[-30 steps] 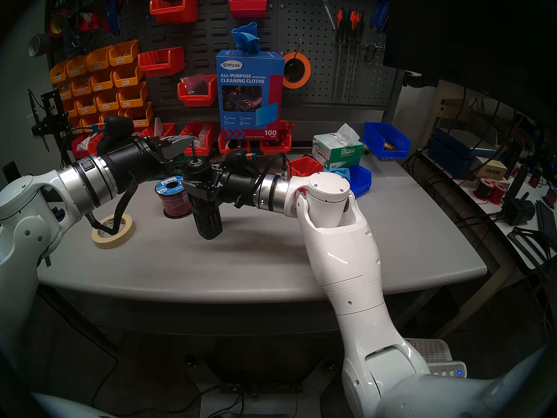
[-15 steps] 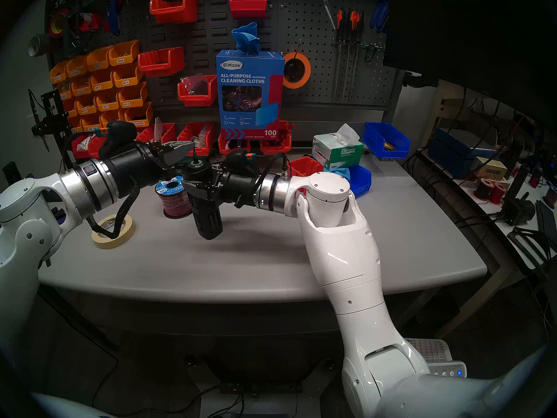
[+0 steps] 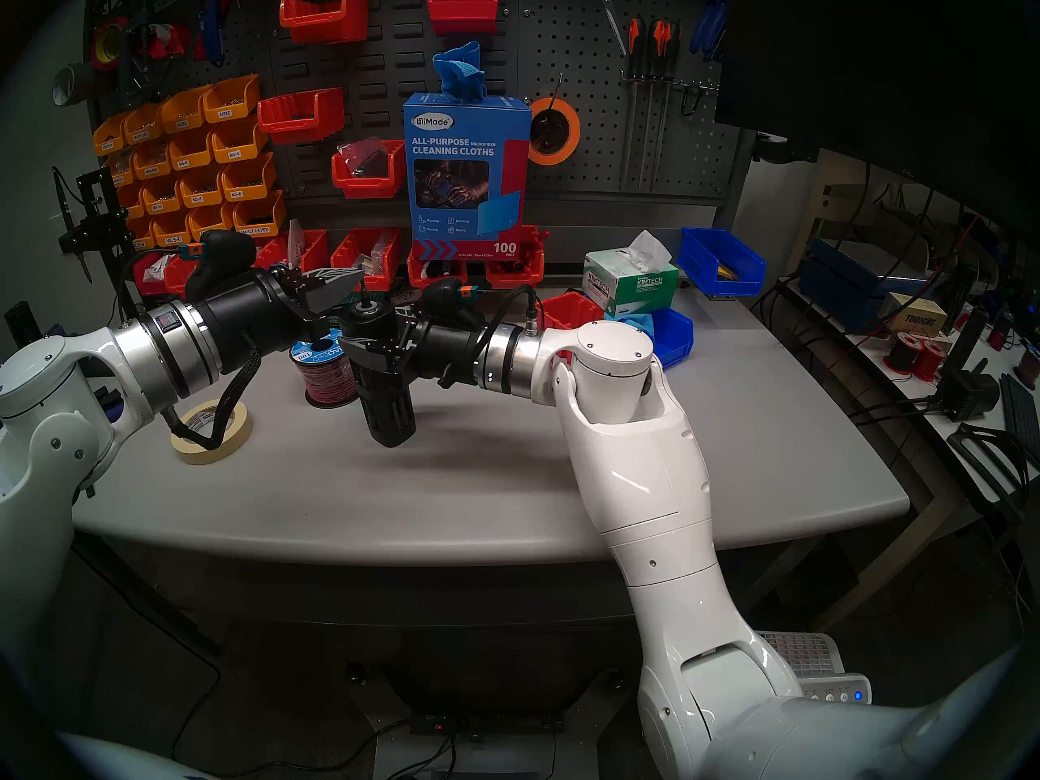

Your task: Pick a screwdriver bit and insert it into the screwdriver

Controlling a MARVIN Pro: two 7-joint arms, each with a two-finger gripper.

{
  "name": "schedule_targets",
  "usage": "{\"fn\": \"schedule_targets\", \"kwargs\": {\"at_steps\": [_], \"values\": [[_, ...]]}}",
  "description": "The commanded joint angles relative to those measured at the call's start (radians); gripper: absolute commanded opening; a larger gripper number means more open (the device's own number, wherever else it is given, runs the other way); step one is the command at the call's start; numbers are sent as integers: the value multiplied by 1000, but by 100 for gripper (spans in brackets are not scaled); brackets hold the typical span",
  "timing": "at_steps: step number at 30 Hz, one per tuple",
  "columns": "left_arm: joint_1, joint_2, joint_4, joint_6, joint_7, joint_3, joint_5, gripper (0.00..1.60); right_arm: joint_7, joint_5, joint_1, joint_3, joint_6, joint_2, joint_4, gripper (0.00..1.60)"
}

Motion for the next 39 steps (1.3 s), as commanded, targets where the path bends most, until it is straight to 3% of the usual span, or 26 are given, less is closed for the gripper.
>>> {"fn": "schedule_targets", "kwargs": {"at_steps": [1, 2, 14, 21, 24, 30, 39], "values": [[-4, 5, -15, 5, -16, -31, -12, 144, -2, -2, 22, -5, 3, -8, -18, 104], [-3, 4, -16, 7, -16, -33, -12, 160, -2, -2, 22, -5, 3, -8, -18, 103], [3, -11, -28, 22, -14, -52, -32, 160, -7, -3, 18, -6, 6, -9, -27, 104], [47, -48, -64, 32, -18, -125, -55, 160, -7, -2, 15, -4, 24, -2, -40, 113], [72, -67, -64, 32, -22, -162, -60, 160, -7, -2, 14, -3, 35, 1, -45, 159], [103, -99, -64, 15, -21, -206, -50, 160, -8, -3, 13, -1, 40, 3, -54, 160], [215, -228, -64, -88, -29, -291, 13, 160, -10, -2, 10, 10, 41, 5, -80, 160]]}}
